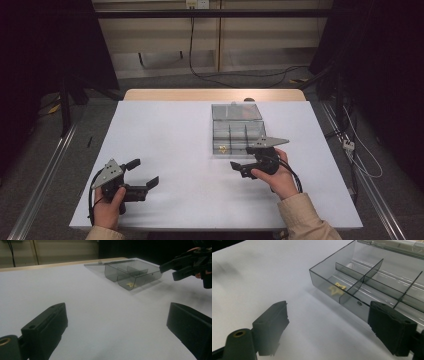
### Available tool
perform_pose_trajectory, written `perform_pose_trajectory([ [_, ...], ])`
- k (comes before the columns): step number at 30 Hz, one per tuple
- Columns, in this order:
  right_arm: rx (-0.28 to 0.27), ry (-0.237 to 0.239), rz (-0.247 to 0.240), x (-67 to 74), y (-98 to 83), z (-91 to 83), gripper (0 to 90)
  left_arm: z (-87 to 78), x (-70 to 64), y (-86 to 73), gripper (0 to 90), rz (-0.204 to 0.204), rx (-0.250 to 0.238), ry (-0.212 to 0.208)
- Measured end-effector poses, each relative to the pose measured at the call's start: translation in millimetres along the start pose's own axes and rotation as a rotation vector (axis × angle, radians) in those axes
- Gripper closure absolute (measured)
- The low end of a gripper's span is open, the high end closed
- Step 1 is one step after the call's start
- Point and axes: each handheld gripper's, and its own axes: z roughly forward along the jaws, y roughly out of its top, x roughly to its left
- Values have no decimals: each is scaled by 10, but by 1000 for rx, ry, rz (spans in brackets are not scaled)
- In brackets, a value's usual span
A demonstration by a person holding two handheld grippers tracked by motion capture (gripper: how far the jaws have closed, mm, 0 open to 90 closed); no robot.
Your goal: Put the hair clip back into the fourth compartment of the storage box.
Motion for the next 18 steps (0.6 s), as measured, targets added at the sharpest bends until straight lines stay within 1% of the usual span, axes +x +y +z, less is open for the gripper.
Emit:
perform_pose_trajectory([
  [4,-4,5,4,-8,-57,-44,158,0,-2,-2,33,-2,1,-1],
  [8,8,2,4,-14,-104,-79,154,3,-4,-2,33,-1,1,-1],
  [18,0,0,-4,-11,-187,-171,153,11,-8,-4,33,1,3,-6],
])
